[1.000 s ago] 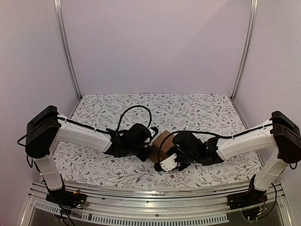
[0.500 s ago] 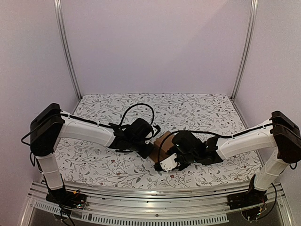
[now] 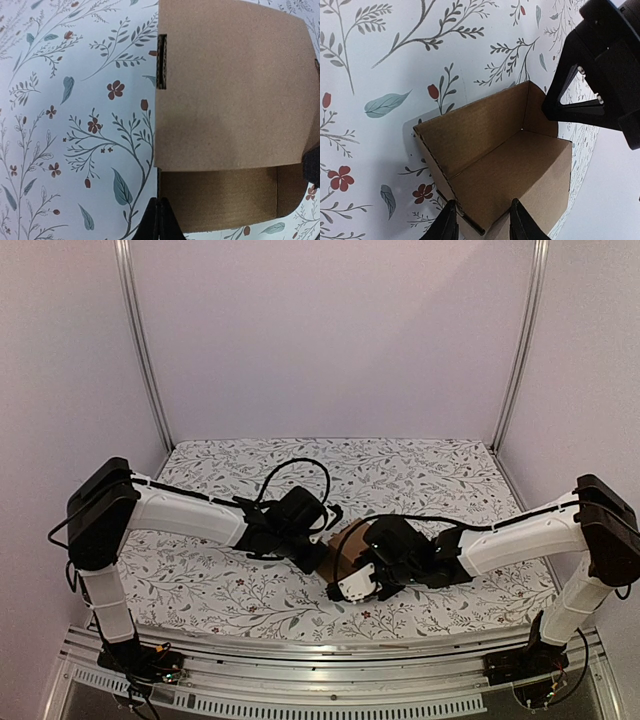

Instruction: Fold the paper box

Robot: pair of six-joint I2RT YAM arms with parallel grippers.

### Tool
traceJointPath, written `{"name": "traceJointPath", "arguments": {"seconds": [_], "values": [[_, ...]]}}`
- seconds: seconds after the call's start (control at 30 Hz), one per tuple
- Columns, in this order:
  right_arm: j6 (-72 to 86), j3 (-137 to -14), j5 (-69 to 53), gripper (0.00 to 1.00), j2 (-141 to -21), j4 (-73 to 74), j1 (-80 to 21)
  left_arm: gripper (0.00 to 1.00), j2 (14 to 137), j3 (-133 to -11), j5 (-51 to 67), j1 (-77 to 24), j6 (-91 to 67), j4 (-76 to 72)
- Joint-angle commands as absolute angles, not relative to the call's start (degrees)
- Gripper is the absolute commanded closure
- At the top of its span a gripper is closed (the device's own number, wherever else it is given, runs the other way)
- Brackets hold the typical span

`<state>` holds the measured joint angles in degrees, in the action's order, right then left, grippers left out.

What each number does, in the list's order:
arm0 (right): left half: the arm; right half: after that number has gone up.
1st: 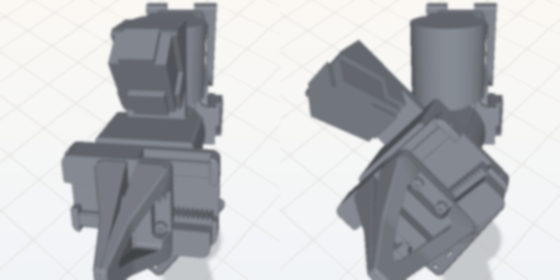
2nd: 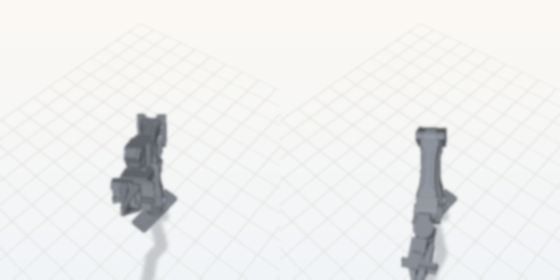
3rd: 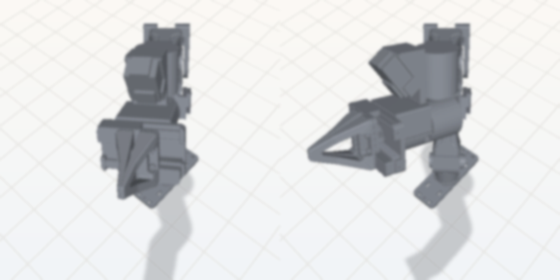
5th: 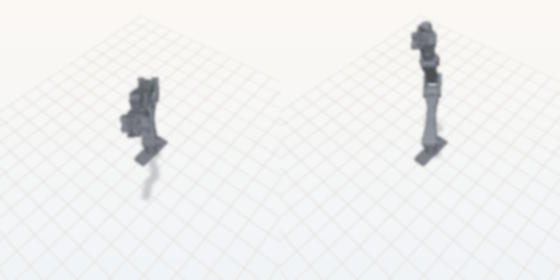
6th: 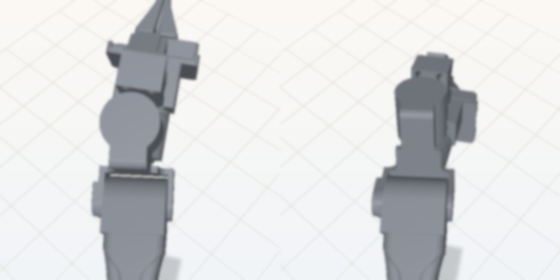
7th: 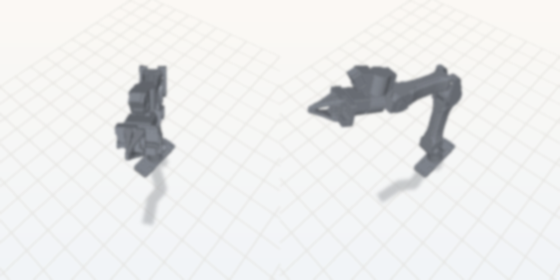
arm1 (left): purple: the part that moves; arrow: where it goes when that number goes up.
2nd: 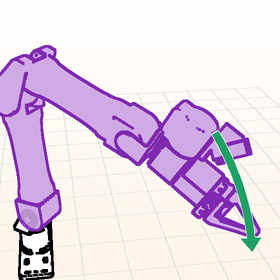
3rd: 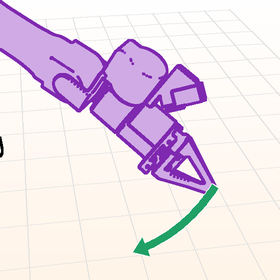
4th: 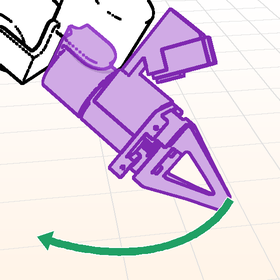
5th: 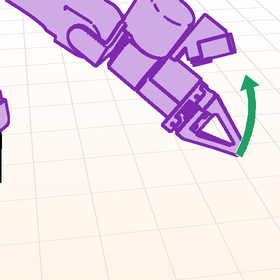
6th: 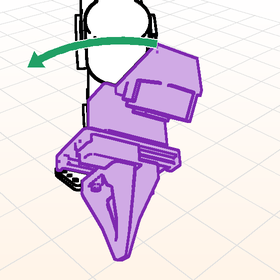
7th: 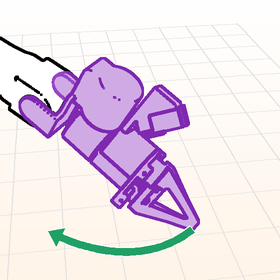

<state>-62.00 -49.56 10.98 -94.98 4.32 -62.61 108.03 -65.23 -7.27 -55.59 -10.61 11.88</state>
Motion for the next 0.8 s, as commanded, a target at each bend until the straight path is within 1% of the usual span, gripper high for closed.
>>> {"name": "traceJointPath", "arguments": {"seconds": [0.0,0.2,0.57,0.77], "values": [[-59.7,-50.4,9.3,0.66,-97.8,10.3,-62.4,1.0,109.2,-66.6,-4.5,-55.1,-10.1,11.7],[-58.8,-51.8,10.0,0.71,-99.1,11.3,-62.4,1.0,109.2,-66.8,-4.4,-55.1,-9.9,11.8],[-59.2,-52.6,10.4,0.71,-98.9,12.5,-62.0,1.0,109.5,-67.9,-3.6,-55.0,-9.3,13.1],[-58.0,-55.9,9.8,0.7,-100.6,16.7,-62.0,1.0,109.9,-68.2,-2.9,-55.0,-9.3,13.2]]}}
